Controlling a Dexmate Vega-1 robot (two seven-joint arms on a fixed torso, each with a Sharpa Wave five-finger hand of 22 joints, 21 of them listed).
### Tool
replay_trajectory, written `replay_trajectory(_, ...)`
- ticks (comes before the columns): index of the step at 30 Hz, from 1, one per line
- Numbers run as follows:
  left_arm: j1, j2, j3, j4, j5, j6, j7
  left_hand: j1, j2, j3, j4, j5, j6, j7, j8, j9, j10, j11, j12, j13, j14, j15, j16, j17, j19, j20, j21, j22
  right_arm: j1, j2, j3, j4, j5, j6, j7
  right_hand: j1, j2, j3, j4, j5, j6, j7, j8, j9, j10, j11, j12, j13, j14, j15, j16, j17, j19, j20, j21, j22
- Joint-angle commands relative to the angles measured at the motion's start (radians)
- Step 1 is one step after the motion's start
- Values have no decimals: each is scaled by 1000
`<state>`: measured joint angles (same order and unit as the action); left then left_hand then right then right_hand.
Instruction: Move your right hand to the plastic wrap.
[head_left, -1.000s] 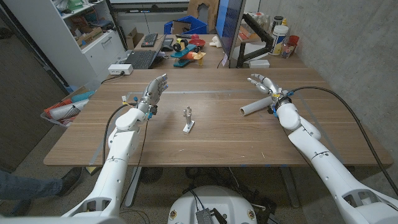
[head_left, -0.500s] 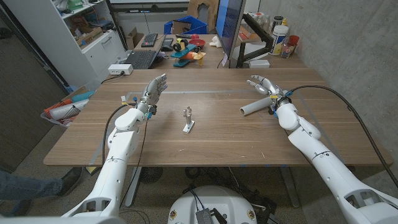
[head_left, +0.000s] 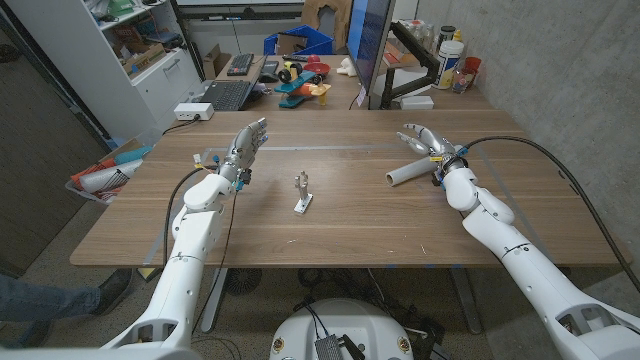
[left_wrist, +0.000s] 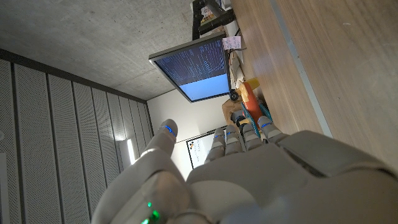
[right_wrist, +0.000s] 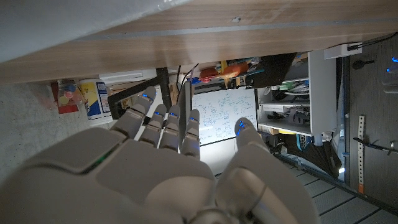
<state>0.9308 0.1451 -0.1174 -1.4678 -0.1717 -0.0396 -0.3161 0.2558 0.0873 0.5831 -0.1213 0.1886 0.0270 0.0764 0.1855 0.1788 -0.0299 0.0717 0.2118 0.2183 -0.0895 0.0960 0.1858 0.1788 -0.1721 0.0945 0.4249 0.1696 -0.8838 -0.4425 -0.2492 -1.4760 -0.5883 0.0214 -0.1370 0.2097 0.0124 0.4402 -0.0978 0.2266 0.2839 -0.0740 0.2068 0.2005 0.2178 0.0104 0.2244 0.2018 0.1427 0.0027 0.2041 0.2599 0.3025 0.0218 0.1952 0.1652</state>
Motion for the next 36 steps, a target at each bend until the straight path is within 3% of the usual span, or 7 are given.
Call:
replay_trajectory(1, 8, 2, 1, -10, 2, 8, 3, -5, 4, 1, -7, 4, 10, 2, 6, 3, 2, 9, 4, 2, -1, 6, 4, 3, -9, 3, -3, 5, -6, -18, -22, -15, -50, -43, -6, 4, -5, 2, -5, 9, 2, -6, -2, -1, 4, -5, -3, 2, 5, 5, 8, -1, 7, 6, -2, 6)
replay_trajectory(36, 11, 5, 5, -18, 10, 17, 2, -7, 7, 0, -9, 5, 35, -3, 11, 3, 2, -3, 5, -2, -6, -3, 3, 3, -8, 7, -19, 6, -12, -47, -62, -38, -136, -146, 7, -6, -2, 1, -4, 13, -8, -19, -6, -1, -7, -19, -13, 4, -5, 20, 5, -8, -8, 19, -7, 7)
